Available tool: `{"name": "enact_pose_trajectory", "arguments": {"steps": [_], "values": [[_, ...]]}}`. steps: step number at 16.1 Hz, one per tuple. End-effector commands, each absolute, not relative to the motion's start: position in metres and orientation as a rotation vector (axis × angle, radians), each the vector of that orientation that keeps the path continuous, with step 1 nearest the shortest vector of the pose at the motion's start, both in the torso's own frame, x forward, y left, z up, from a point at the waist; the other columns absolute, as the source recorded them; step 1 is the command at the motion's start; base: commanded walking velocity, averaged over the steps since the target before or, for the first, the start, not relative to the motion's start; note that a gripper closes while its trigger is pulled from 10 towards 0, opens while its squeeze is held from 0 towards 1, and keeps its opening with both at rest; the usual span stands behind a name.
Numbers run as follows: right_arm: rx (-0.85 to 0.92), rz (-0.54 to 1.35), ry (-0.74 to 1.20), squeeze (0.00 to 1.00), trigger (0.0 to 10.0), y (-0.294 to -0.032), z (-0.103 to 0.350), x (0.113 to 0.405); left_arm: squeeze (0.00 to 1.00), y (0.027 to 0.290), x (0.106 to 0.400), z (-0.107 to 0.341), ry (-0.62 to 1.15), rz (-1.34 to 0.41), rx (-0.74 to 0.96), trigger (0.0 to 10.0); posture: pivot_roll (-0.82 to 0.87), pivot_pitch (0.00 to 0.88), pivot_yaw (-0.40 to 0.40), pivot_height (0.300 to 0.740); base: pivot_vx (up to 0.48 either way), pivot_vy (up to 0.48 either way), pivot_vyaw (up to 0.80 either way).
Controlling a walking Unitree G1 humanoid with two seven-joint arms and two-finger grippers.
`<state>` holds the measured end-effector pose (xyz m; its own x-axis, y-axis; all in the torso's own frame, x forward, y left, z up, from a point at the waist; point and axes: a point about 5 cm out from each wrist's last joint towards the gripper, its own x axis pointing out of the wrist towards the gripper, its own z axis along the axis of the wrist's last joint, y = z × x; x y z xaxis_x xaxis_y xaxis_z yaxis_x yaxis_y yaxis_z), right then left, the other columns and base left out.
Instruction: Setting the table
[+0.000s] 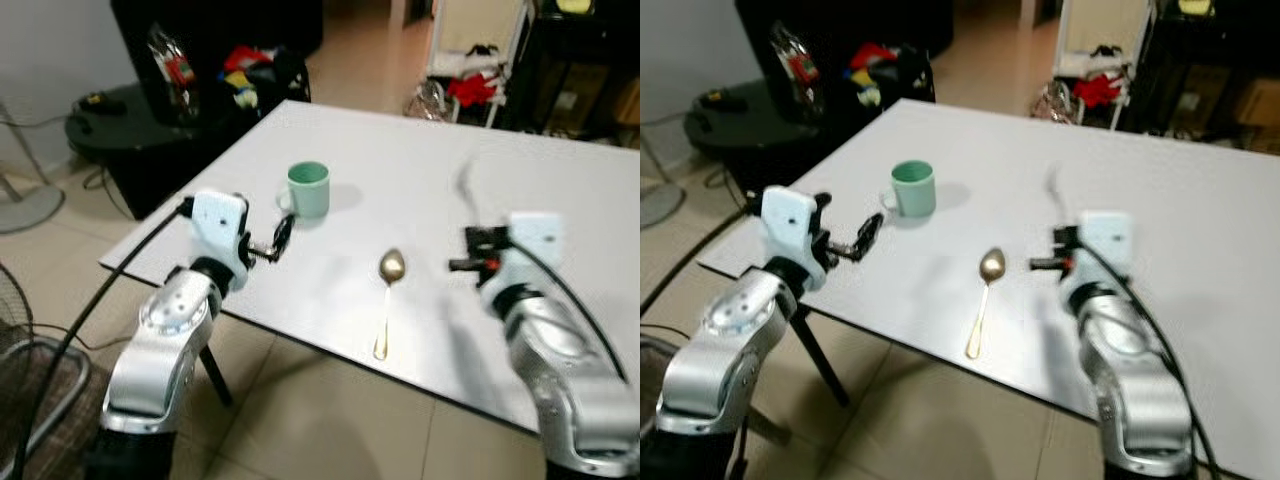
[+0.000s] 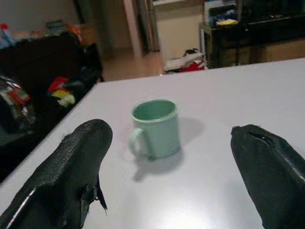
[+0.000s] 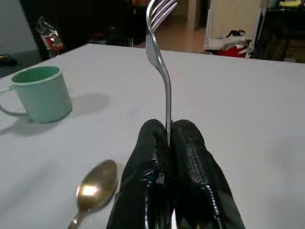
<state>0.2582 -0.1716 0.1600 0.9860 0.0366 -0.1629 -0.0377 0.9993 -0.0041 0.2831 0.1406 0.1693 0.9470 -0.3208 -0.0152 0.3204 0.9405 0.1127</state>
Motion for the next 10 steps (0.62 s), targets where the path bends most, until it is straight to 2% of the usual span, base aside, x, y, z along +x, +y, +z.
{"name": "enact_pose_trajectory", "arguments": {"steps": [1, 4, 5, 10], "values": [[-0.009, 0.085, 0.169, 0.0, 10.0, -0.1616, 0.1606, 0.2578, 0.0, 0.1485, 0.284, 0.1695, 0.001, -0.295, 0.128, 10.0, 0.04, 0.0, 0.066, 0.74, 0.0, 0.0, 0.0], [-0.013, 0.054, 0.193, 0.0, 10.0, -0.1646, 0.1577, 0.2559, 0.0, 0.1491, 0.2862, 0.1714, -0.004, -0.287, 0.122, 10.0, 0.04, 0.0, 0.076, 0.74, 0.0, 0.0, 0.0], [-0.004, 0.049, 0.207, 0.0, 10.0, -0.1663, 0.1537, 0.2548, 0.0, 0.1472, 0.2866, 0.1702, -0.005, -0.298, 0.123, 10.0, 0.04, 0.0, 0.077, 0.74, 0.0, 0.262, 0.0], [0.019, 0.032, 0.214, 0.0, 10.0, -0.1672, 0.1528, 0.2553, 0.0, 0.1501, 0.2883, 0.1705, -0.003, -0.303, 0.144, 10.0, 0.04, 0.0, 0.082, 0.74, 0.0, 0.48, -0.73]]}}
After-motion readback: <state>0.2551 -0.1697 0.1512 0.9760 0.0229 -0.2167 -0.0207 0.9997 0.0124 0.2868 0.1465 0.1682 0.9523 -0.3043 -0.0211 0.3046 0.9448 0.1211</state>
